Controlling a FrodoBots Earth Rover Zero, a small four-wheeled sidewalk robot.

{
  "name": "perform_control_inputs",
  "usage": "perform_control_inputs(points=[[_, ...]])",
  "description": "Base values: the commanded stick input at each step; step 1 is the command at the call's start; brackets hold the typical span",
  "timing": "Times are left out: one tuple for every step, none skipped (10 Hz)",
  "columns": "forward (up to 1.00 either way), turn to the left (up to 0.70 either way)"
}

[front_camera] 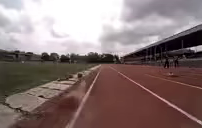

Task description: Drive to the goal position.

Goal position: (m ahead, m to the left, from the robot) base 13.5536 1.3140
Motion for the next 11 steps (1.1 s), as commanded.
perform_control_inputs(points=[[0.70, -0.15], [0.70, -0.15], [0.70, -0.15], [0.70, -0.15], [0.70, -0.15], [0.70, -0.15], [0.70, -0.15], [0.70, -0.15], [0.70, -0.15], [0.70, -0.15], [0.70, -0.15]])
